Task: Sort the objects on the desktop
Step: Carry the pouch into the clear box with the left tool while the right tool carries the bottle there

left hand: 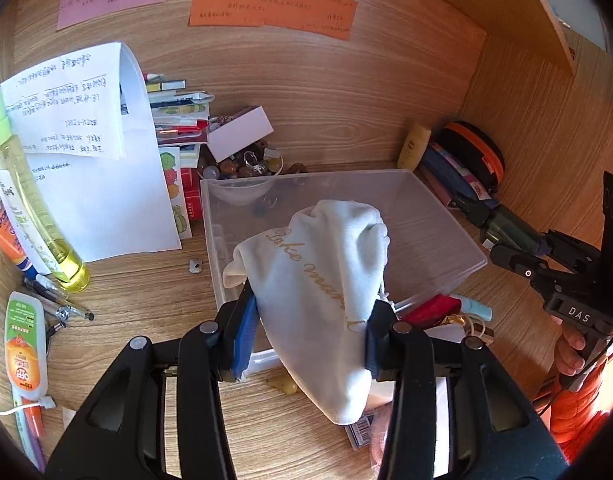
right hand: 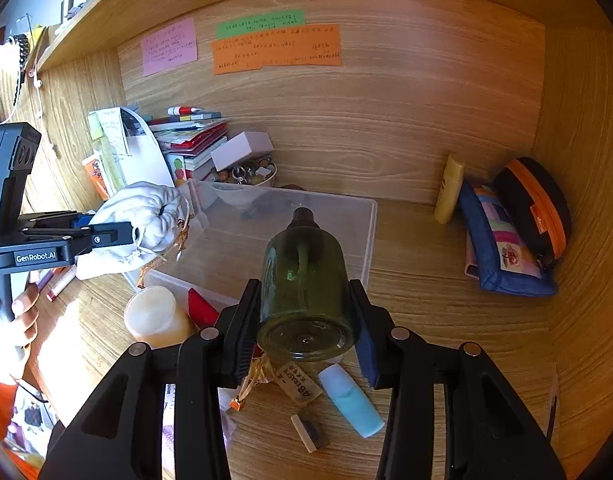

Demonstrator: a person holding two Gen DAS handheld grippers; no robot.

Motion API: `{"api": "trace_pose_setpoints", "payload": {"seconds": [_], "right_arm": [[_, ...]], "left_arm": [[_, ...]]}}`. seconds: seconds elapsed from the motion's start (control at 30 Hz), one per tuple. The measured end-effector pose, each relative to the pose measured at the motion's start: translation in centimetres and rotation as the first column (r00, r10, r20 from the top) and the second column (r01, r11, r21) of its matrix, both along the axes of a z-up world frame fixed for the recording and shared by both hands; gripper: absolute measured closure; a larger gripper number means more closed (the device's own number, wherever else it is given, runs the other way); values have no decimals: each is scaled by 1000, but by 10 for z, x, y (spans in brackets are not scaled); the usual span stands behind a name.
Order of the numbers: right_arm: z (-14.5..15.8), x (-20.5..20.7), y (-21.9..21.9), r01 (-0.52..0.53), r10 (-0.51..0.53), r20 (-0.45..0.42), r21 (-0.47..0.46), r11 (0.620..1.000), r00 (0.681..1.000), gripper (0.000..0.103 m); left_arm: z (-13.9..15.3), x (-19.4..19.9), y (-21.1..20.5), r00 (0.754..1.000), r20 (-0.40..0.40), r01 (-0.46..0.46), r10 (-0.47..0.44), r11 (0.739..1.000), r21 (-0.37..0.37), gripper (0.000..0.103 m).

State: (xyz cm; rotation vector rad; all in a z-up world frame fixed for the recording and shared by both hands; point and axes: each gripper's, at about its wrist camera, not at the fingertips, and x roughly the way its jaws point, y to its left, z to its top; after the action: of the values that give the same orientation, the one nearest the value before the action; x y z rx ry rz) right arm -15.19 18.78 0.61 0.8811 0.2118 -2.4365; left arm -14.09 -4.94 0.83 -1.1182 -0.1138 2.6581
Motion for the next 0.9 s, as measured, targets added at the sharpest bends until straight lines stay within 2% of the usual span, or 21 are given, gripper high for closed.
{"api": "trace_pose_setpoints", "payload": {"seconds": [0.13, 0.3, 0.5, 0.63, 0.9], "right_arm": [[-6, -13, -9, -18, 17, 24, 24, 1000, 1000, 65], [-16, -28, -22, -42, 38, 58, 64, 997, 998, 65], [-27, -39, -37, -77, 68, 83, 116, 990, 994, 65], [-31, -45, -46, -98, 84, 101, 139, 985, 991, 65], [-40, -55, -62, -117, 93, 134, 186, 975, 987, 65]], "left_arm": [[-8, -11, 3, 1000, 21, 20, -20, 1000, -20, 59], [-8, -20, 7, 1000, -1, 25, -25, 998, -59, 59], [-10, -26, 9, 999, -2, 32, -33, 997, -70, 59], [-15, -33, 4, 1000, 20, 14, -13, 999, -51, 52], [-22, -39, 5, 999, 37, -8, 12, 996, -93, 49]]}}
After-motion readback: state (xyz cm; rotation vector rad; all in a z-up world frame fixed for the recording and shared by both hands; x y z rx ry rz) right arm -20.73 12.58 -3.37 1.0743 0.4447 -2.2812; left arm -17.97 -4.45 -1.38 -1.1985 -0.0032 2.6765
